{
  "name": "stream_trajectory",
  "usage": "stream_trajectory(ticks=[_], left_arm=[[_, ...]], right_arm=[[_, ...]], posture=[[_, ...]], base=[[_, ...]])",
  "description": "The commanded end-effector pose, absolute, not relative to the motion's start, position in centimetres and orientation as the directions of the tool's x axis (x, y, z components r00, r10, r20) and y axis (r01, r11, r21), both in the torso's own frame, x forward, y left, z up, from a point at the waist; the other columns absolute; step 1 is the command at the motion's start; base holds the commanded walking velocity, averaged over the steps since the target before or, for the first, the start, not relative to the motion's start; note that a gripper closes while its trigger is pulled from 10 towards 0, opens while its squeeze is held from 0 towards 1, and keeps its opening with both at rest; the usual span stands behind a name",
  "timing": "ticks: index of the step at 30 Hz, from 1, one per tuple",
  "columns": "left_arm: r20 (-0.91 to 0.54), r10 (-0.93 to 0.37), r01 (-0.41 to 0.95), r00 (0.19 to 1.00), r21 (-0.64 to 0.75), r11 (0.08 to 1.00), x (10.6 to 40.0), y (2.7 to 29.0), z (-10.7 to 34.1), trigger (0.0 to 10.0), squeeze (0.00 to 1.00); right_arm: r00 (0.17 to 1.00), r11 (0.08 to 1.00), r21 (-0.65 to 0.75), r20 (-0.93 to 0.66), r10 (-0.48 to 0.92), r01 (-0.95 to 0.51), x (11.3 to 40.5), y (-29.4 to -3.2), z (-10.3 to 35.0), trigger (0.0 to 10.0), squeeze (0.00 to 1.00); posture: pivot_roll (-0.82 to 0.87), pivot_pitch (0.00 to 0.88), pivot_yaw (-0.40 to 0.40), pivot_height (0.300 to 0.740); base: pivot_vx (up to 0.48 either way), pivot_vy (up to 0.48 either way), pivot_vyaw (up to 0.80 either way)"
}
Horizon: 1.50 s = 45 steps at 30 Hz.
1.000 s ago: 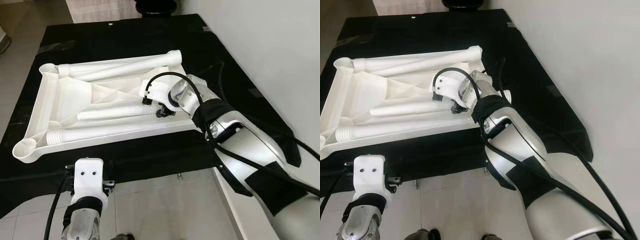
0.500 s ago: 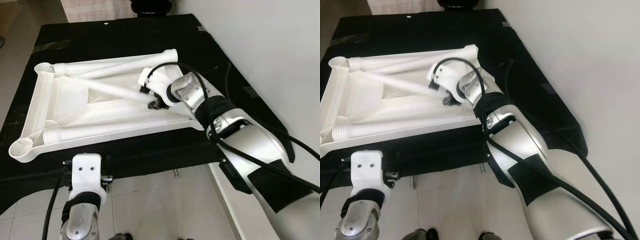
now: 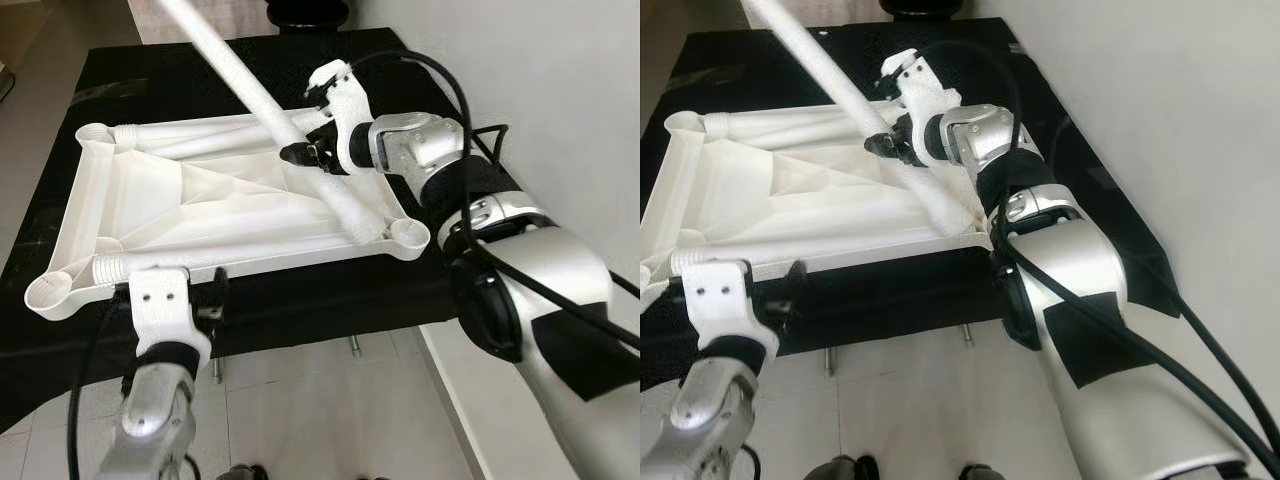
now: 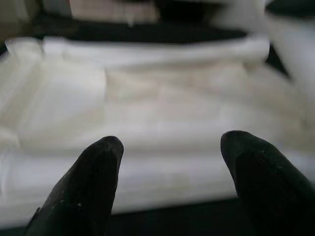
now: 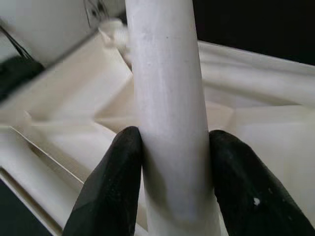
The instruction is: Building children table
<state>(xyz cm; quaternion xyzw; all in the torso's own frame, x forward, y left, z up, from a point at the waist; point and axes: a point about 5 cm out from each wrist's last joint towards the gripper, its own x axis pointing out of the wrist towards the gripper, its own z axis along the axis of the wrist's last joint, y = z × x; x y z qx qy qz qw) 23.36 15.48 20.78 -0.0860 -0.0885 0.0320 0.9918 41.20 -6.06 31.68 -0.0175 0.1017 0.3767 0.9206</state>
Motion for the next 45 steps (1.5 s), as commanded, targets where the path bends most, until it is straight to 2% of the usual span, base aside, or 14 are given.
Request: stream_trajectory(ticks=[1,2,3,7,9,10,12,15,18,28,29,30,44,45], left_arm=[[0.211,0.048,0.016,0.976,-0.293,0.956,23.8,15.5,21.8,10.0,0.00],[0.211,0.048,0.016,0.976,-0.293,0.956,23.8,15.5,21.8,10.0,0.00],[0.276,0.024,0.066,0.961,-0.311,0.948,24.2,15.9,23.2,10.0,1.00],[0.399,0.006,0.146,0.917,-0.350,0.925,25.2,17.0,26.4,10.0,1.00],[0.436,0.010,0.169,0.900,-0.370,0.914,25.9,17.8,27.7,10.0,1.00],[0.493,-0.001,0.216,0.870,-0.379,0.900,26.9,18.9,30.1,10.0,1.00],[0.512,-0.012,0.238,0.859,-0.378,0.895,27.5,19.2,31.1,10.0,1.00],[0.518,-0.028,0.253,0.855,-0.369,0.894,28.0,19.3,31.9,10.0,1.00],[0.516,-0.056,0.280,0.855,-0.367,0.887,29.2,19.4,33.2,10.0,1.00],[0.461,-0.087,0.312,0.883,-0.440,0.842,31.6,18.8,34.4,10.0,1.00],[0.458,-0.092,0.316,0.884,-0.442,0.839,31.7,18.7,34.4,10.0,0.74],[0.461,-0.103,0.325,0.881,-0.434,0.840,31.8,18.6,34.6,10.0,0.00],[0.527,-0.101,0.337,0.844,-0.374,0.864,32.1,19.5,36.8,10.0,0.00],[0.541,-0.106,0.341,0.834,-0.356,0.870,32.0,19.5,37.1,0.0,0.00]], right_arm=[[0.704,0.711,0.136,-0.099,0.703,-0.690,41.2,-5.9,32.8,10.0,0.00],[0.704,0.711,0.136,-0.099,0.703,-0.690,41.2,-5.9,32.8,10.0,0.00],[0.701,0.703,0.169,-0.079,0.709,-0.691,41.2,-6.0,32.6,10.0,0.00],[0.679,0.669,0.224,-0.042,0.733,-0.709,41.1,-5.9,31.9,10.0,0.00],[0.661,0.654,0.190,-0.035,0.749,-0.732,40.9,-5.5,31.7,10.0,0.00],[0.626,0.626,0.077,-0.031,0.779,-0.776,40.5,-4.3,31.5,10.0,0.00],[0.611,0.612,0.022,-0.035,0.791,-0.791,40.3,-3.8,31.4,10.0,0.00],[0.603,0.603,-0.022,-0.037,0.797,-0.798,40.1,-3.4,31.4,10.0,0.00],[0.605,0.591,-0.161,-0.061,0.794,-0.791,39.8,-2.5,31.1,10.0,0.00],[0.579,0.529,-0.327,-0.070,0.813,-0.783,38.6,-1.3,31.2,10.0,0.00],[0.578,0.527,-0.335,-0.071,0.813,-0.781,38.5,-1.3,31.1,10.0,0.00],[0.571,0.520,-0.339,-0.066,0.818,-0.784,38.3,-1.2,31.2,10.0,0.00],[0.476,0.429,-0.377,-0.037,0.878,-0.821,36.4,-0.8,31.9,10.0,0.00],[0.471,0.421,-0.381,-0.043,0.881,-0.823,36.2,-0.9,31.6,10.0,0.00]], posture=[[0.04,0.121,-0.046,0.740],[0.04,0.121,-0.046,0.740],[0.04,0.120,-0.046,0.740],[0.06,0.116,-0.043,0.740],[0.06,0.109,-0.032,0.740],[0.06,0.108,-0.028,0.740],[0.07,0.108,-0.025,0.740],[0.07,0.107,-0.022,0.740],[0.07,0.106,-0.019,0.740],[0.07,0.103,-0.001,0.740],[0.07,0.101,0.003,0.740],[0.07,0.101,0.005,0.740],[0.06,0.080,0.018,0.740],[0.06,0.069,0.016,0.740]], base=[[0.000,0.000,0.00],[0.000,0.000,0.00],[0.000,0.000,0.00],[0.000,0.000,0.00],[0.000,0.000,0.00],[0.000,0.000,0.00],[0.000,0.000,0.00],[0.000,0.000,0.00],[0.000,0.000,0.00],[0.000,0.000,0.00],[0.000,0.000,0.00],[0.000,0.000,0.00],[0.000,0.000,0.00],[0.000,0.000,0.00]])
